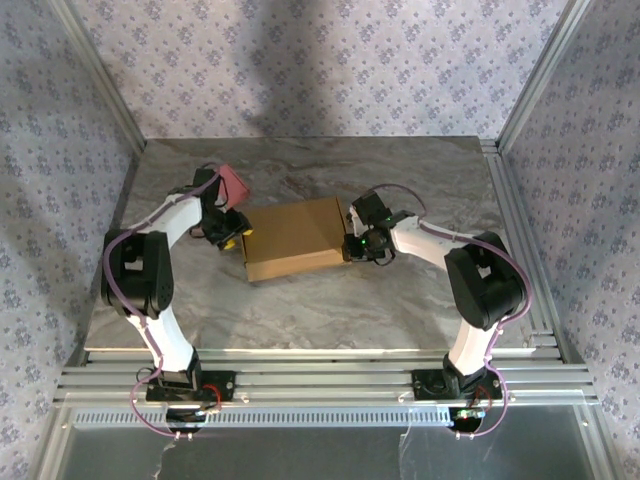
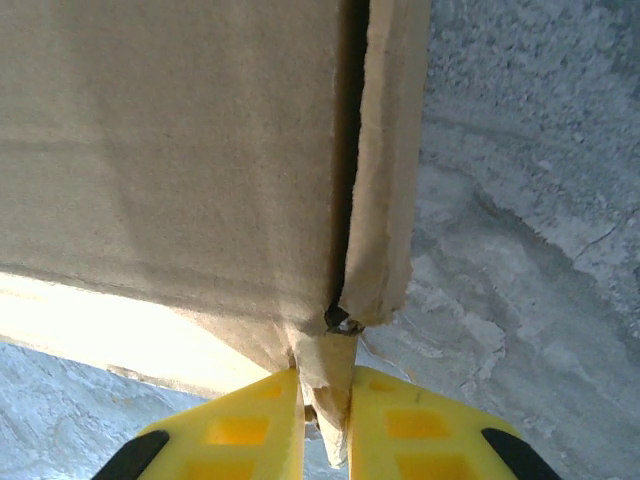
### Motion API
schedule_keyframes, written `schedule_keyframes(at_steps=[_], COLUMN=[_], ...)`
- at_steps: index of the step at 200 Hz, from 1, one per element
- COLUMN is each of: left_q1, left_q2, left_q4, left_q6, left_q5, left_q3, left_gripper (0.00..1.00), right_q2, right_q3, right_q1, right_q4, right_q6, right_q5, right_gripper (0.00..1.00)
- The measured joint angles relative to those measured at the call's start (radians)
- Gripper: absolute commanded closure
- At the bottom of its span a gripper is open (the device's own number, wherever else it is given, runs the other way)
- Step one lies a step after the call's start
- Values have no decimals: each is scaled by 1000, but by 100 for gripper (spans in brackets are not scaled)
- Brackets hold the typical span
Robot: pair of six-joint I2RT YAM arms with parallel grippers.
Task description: Fold the paper box
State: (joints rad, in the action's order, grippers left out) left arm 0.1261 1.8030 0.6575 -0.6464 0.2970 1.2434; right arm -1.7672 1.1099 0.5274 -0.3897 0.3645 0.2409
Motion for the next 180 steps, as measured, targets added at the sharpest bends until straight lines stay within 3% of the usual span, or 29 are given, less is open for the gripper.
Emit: schedule_keyframes(at_steps=[49,136,180], left_q1=[13,14,14], left_q2=[5,3,3], left_q4=[-3,-15,-15], left_q6=[21,36,37], left_q5=[-14,-8,-8], left_q3=[9,-2,-2], left_gripper=[61,63,65], right_q2=[0,-24,-23], right_q3=[-3,-21,-21], right_q1=[-4,-37,-42], right_q4=[12,119,120], right_q6=[-18,-25,-19], right_q5=[-1,3,2], right_gripper=[80,80,67])
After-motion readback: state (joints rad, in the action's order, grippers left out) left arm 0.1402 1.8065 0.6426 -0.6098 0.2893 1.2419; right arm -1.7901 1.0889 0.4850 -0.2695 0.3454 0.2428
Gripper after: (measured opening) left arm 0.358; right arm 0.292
